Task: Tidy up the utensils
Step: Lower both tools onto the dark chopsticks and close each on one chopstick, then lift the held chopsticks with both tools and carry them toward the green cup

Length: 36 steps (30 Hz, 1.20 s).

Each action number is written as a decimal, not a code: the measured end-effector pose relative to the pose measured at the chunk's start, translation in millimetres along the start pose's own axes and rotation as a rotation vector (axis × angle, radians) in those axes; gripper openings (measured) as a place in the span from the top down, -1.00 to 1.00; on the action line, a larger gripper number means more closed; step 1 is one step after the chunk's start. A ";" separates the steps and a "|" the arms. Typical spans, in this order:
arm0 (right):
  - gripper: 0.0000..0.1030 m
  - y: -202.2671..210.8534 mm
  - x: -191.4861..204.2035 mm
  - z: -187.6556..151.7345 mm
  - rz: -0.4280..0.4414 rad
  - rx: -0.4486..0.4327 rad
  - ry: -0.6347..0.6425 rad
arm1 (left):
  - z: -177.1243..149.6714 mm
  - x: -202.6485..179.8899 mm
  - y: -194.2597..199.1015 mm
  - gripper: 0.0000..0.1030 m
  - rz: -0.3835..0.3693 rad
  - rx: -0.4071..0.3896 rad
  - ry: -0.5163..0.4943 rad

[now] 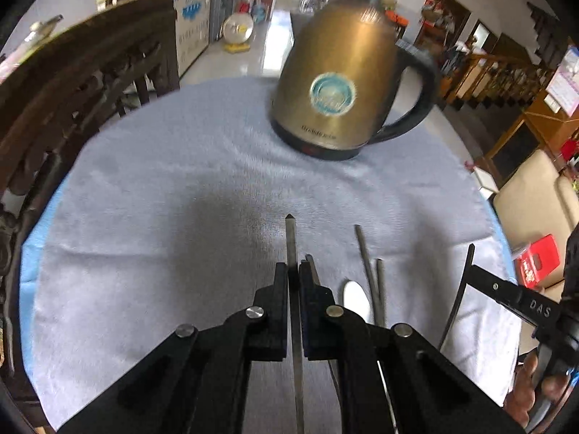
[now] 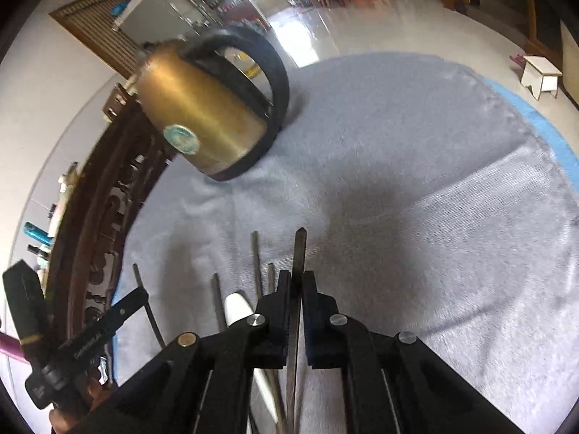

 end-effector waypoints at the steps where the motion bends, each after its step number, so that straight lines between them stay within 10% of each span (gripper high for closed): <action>1: 0.87 8.1 4.3 -1.3 0.002 -0.021 0.010 | -2.9 0.6 7.8 0.89 -0.008 -0.019 -0.003; 15: 0.87 138.9 67.2 -59.1 -0.119 -0.345 0.197 | -71.8 33.5 141.0 0.89 -0.046 -0.383 -0.061; 28: 0.87 229.5 129.4 -92.0 -0.182 -0.553 0.344 | -92.0 35.7 216.1 0.90 -0.110 -0.522 -0.059; 36: 0.56 177.4 57.3 -69.8 -0.131 -0.262 0.109 | -90.6 42.2 203.1 0.90 -0.110 -0.481 -0.050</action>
Point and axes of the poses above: each gripper's, at about its wrist camera, not at the fingertips, and y roughly against the way its jaws point, x to its left, z to its top, the point moved 5 cm from there along -y, roughly the way its jaws point, and after that the axes turned 15 degrees about y, right-handed, at the moved point
